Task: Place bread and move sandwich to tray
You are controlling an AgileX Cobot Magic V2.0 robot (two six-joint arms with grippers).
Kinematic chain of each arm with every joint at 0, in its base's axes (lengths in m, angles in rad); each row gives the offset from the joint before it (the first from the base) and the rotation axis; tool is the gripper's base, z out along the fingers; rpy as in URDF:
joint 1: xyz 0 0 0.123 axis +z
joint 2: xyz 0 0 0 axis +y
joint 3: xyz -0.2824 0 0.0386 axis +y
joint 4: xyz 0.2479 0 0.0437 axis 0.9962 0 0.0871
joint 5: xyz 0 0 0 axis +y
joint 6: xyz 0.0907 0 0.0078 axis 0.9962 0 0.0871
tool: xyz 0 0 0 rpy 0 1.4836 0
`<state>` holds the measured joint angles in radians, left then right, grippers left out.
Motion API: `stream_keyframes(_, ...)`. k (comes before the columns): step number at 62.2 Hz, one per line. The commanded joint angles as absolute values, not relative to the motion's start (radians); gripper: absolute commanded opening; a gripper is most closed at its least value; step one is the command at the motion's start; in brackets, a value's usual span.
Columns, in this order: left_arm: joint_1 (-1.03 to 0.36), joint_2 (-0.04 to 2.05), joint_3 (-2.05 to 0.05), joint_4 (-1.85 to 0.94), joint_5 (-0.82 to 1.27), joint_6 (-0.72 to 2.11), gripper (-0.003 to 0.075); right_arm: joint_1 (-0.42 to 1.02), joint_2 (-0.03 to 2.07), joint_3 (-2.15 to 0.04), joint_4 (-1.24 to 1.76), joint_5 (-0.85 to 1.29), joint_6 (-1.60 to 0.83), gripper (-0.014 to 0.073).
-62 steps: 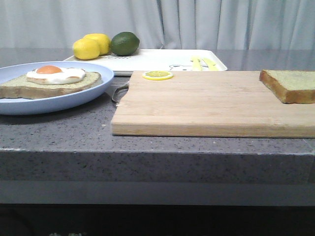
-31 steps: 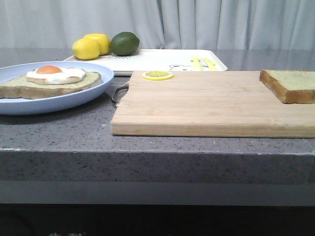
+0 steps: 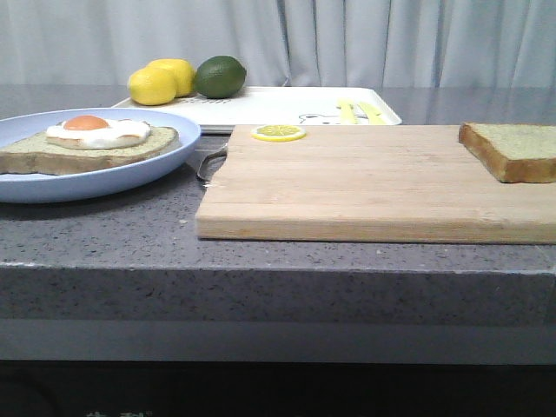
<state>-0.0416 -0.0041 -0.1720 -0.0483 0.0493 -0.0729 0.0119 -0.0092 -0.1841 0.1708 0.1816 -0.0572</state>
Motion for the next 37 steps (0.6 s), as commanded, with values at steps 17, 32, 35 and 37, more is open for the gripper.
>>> stream_keyframes(17,-0.042,0.184,-0.635,-0.056,0.276,-0.083,-0.002,0.012,0.194,-0.61,0.138,0.412,-0.058,-0.0069)
stream_keyframes(32,-0.042,0.382,-0.874,-0.056,0.544,-0.074,-0.002,0.012,0.417,-0.8,0.142,0.604,-0.058,-0.0069)
stream_keyframes(35,-0.042,0.414,-0.893,-0.058,0.564,-0.074,-0.002,0.012,0.46,-0.821,0.151,0.641,-0.058,-0.0069)
stream_keyframes(37,-0.042,0.426,-0.893,-0.062,0.564,-0.074,-0.002,0.012,0.479,-0.824,0.157,0.649,-0.058,-0.0069)
